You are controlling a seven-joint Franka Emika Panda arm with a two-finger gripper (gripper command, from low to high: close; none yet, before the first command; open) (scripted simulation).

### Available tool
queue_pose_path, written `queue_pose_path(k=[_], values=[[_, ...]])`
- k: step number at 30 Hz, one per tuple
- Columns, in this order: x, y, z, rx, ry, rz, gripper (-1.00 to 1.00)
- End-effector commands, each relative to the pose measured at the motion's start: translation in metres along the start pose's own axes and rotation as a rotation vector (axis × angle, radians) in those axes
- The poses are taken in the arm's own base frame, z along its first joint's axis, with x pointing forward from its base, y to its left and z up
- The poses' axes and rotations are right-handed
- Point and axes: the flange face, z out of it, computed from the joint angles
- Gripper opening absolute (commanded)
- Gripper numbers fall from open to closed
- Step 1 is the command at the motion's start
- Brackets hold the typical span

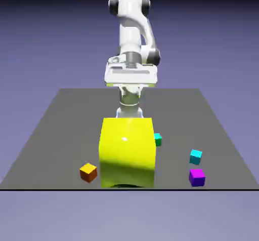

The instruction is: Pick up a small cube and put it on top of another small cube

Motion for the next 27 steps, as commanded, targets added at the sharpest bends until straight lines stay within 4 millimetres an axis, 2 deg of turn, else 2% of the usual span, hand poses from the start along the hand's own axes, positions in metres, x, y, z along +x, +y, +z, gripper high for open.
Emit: queue_pose_path(k=[1, 7, 14, 21, 27], values=[[0.009, 0.002, 0.009, -0.029, -0.029, 0.026, 0.0], [0.059, 0.021, 0.066, -0.2, -0.2, 0.181, 0.0], [0.106, 0.059, 0.132, -0.384, -0.394, 0.35, 0.0], [0.138, 0.106, 0.191, -0.547, -0.577, 0.498, 0.0], [0.155, 0.147, 0.235, -0.673, -0.727, 0.601, 0.0]])
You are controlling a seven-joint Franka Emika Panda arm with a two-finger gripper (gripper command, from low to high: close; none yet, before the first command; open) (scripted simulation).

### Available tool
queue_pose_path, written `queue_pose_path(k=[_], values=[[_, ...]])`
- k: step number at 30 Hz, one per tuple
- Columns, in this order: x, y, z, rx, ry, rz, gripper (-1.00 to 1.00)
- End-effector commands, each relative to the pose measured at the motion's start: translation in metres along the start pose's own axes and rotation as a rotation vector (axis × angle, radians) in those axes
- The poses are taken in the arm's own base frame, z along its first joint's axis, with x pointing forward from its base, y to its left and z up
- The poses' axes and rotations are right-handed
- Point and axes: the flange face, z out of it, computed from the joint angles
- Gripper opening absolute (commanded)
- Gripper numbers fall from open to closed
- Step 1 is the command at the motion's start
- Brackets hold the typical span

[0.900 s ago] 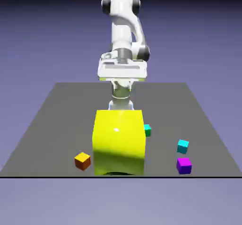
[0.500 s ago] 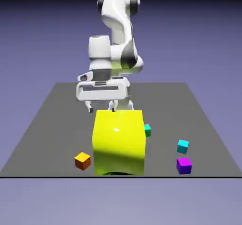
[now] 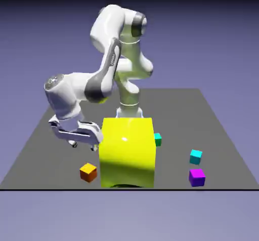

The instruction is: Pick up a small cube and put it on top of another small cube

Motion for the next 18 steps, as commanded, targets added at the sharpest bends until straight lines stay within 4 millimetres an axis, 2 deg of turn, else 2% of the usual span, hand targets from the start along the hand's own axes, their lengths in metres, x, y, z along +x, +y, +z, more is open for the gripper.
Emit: queue_pose_path(k=[1, 10, 18], values=[[0.008, -0.001, 0.005, -0.022, -0.023, 0.015, 0.0], [0.067, -0.01, 0.052, -0.222, -0.215, 0.115, 0.0], [0.091, -0.018, 0.105, -0.425, -0.373, 0.156, 0.0]])
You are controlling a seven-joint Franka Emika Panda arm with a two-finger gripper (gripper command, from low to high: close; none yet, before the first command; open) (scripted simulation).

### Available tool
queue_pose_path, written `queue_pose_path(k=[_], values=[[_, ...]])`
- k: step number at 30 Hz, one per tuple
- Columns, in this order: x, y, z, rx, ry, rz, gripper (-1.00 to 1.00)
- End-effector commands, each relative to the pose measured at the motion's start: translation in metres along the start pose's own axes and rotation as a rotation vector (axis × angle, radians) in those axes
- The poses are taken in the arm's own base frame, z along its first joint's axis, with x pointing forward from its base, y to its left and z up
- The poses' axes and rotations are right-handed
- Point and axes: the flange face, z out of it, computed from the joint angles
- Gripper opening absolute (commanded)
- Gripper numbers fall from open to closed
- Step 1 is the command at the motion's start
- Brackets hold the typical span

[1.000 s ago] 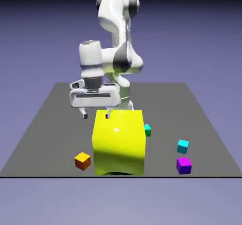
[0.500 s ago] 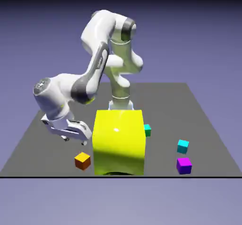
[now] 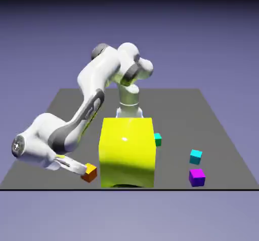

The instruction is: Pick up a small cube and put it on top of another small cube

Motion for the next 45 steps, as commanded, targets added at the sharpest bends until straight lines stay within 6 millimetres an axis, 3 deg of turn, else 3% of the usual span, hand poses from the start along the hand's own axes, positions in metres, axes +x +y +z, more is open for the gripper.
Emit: queue_pose_path(k=[1, 5, 6, 14, 15, 16, 24, 29, 31, 37, 45], values=[[0.003, -0.004, 0.006, -0.029, -0.018, 0.004, 0.0], [0.014, -0.021, 0.033, -0.151, -0.088, 0.014, 0.0], [0.014, -0.021, 0.033, -0.151, -0.088, 0.014, 0.0], [0.021, -0.024, 0.094, -0.151, -0.088, 0.014, 0.0], [0.021, -0.024, 0.094, -0.151, -0.088, 0.014, -1.0], [0.021, -0.024, 0.094, -0.151, -0.088, 0.014, -1.0], [0.011, -0.021, 0.029, -0.14, -0.083, -0.002, -1.0], [-0.052, -0.026, -0.029, 0.04, 0.021, -0.33, -1.0], [-0.08, -0.028, -0.04, 0.082, 0.057, -0.442, -1.0], [-0.173, -0.043, -0.024, 0.082, 0.134, -0.716, -1.0], [-0.329, -0.044, 0.026, -0.004, 0.297, -1.135, -1.0]])
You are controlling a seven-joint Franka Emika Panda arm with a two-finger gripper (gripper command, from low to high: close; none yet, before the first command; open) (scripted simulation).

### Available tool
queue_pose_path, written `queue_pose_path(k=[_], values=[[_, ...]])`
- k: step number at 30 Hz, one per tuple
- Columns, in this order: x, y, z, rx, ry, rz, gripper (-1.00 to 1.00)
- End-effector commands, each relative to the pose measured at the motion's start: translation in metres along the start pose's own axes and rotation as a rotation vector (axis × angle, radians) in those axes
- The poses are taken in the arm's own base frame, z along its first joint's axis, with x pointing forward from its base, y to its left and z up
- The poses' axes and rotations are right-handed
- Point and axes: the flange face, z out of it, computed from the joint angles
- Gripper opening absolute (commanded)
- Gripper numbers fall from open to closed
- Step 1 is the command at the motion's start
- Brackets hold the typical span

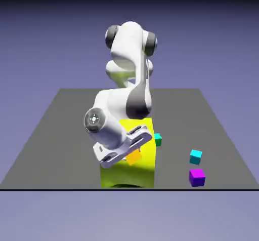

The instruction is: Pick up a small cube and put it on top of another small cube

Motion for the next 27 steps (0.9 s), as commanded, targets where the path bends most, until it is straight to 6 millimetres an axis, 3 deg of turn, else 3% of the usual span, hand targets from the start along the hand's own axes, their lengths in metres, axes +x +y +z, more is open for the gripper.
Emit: queue_pose_path(k=[1, 3, 7, 12, 17, 22, 24, 27], values=[[-0.012, -0.018, 0.003, -0.021, 0.016, -0.059, -1.0], [-0.037, -0.052, 0.017, -0.074, 0.029, -0.155, -1.0], [-0.084, -0.103, 0.072, -0.236, -0.003, -0.263, -1.0], [-0.131, -0.119, 0.184, -0.557, -0.119, -0.215, -1.0], [-0.19, -0.112, 0.279, -0.906, -0.127, -0.214, -1.0], [-0.251, -0.086, 0.352, -1.247, -0.023, -0.269, -1.0], [-0.256, -0.08, 0.36, -1.287, -0.01, -0.261, -1.0], [-0.242, -0.044, 0.383, -1.288, -0.009, -0.261, -1.0]])
